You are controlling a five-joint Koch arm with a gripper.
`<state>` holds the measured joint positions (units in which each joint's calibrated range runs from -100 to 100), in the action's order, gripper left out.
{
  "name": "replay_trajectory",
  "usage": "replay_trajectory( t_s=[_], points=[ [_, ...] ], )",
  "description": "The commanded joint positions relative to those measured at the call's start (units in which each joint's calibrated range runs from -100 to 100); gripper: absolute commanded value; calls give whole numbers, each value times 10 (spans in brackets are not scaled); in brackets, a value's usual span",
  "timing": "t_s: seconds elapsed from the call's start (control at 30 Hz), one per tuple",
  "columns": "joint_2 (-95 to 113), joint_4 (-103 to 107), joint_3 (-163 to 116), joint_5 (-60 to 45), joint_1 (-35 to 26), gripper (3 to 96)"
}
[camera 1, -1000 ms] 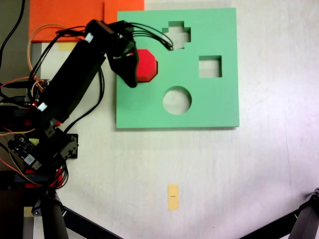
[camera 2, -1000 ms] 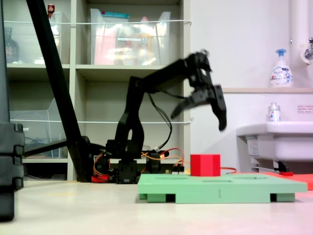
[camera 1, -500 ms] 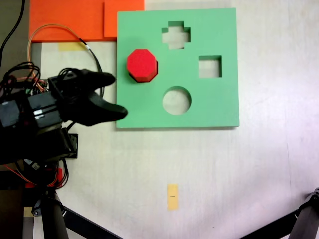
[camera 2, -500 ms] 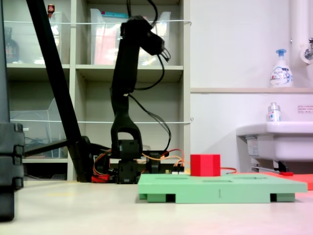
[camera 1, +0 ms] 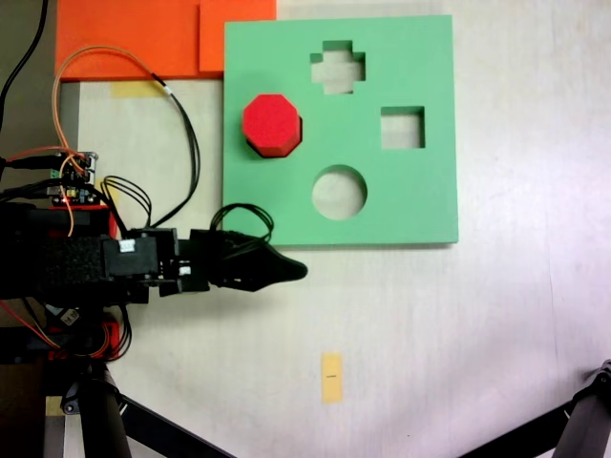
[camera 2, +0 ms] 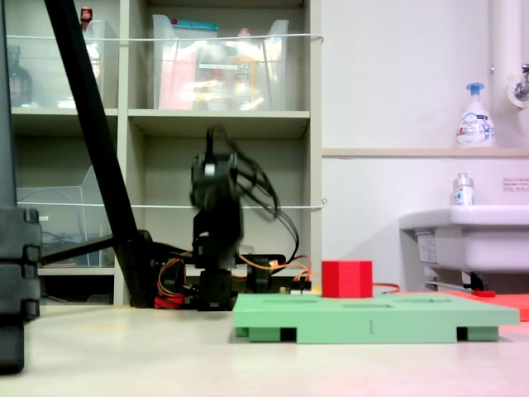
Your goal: Put the octagonal pillar block into the corresponding hole
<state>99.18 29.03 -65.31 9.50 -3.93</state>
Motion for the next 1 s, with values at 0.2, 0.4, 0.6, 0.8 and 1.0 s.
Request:
replay_trajectory(
  t_s=[0.2, 0.4, 0.6, 0.8, 1.0],
  points=[
    [8, -423, -347, -85, -17, 462],
    [8, -292, -347, -84, -6, 498],
    [8, -295, -347, -84, -1, 498],
    [8, -297, -347, -84, -1, 498],
    [8, -297, -347, -84, -1, 498]
  ],
)
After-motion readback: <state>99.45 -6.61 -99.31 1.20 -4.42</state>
